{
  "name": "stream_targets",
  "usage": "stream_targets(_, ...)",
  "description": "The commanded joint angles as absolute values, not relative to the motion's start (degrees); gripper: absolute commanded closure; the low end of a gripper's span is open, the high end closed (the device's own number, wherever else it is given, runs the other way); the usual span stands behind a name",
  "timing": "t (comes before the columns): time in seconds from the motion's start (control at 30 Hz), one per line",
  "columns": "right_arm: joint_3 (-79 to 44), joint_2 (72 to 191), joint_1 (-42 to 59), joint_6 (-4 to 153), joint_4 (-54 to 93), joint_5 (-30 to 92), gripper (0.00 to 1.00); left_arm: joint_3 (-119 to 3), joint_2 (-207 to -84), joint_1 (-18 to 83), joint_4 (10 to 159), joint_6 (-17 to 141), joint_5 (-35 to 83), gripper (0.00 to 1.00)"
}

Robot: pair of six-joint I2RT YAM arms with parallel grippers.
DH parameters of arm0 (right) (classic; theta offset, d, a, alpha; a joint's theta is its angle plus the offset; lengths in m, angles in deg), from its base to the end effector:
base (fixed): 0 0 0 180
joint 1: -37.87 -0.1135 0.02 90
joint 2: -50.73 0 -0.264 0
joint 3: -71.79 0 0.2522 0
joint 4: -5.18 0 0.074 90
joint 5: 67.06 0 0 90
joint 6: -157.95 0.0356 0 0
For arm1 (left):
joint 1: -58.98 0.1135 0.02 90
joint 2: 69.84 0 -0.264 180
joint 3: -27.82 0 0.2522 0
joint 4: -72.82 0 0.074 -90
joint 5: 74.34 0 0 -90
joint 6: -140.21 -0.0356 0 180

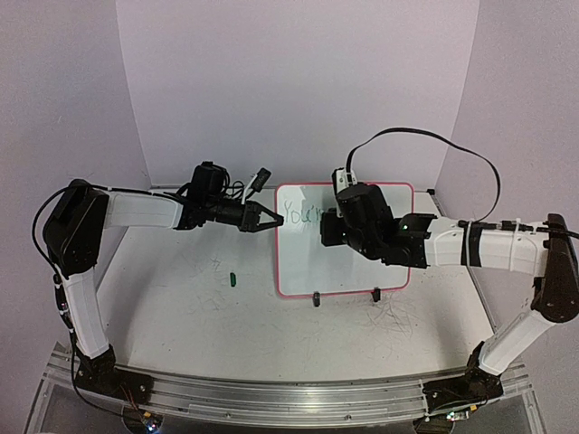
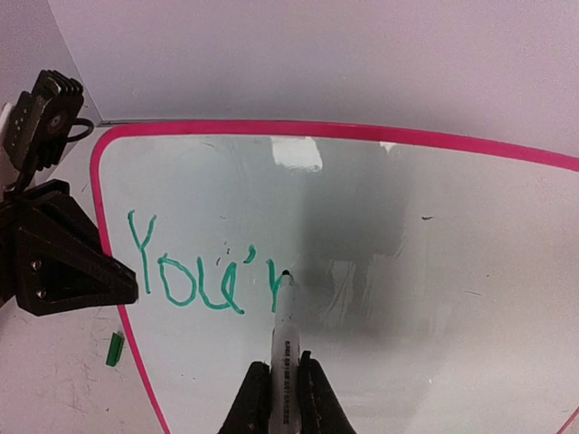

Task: Write a sentence on the whiteboard
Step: Pick up the sentence from the whiteboard.

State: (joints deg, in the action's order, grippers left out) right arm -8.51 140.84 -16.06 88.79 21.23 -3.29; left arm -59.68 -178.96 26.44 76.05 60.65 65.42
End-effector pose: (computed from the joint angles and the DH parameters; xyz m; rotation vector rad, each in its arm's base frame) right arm 0.2272 0.2852 0.2883 -0.2856 1.9725 0.3852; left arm 0.3470 -0.2536 0.2293 0.9673 1.8538 -1.3343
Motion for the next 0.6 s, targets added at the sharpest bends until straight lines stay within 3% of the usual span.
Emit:
stream_targets(0.0, -9.8, 140.3, -15.12, 89.22, 21.46, -7.01, 1.0, -59.34, -177.55, 26.46, 77.43, 59.18, 62.25, 1.0)
stream_targets(0.23, -5.05, 135.16, -15.07, 87.56, 19.41, -1.16, 1.0, -59.25, -177.6, 26.46, 77.43, 59.1, 61.9, 1.0)
stream_targets(0.57, -5.08, 138.04, -14.78, 88.36, 17.74, 1.05, 1.0, -59.21, -177.6, 26.46, 77.44, 59.18, 62.01, 1.0)
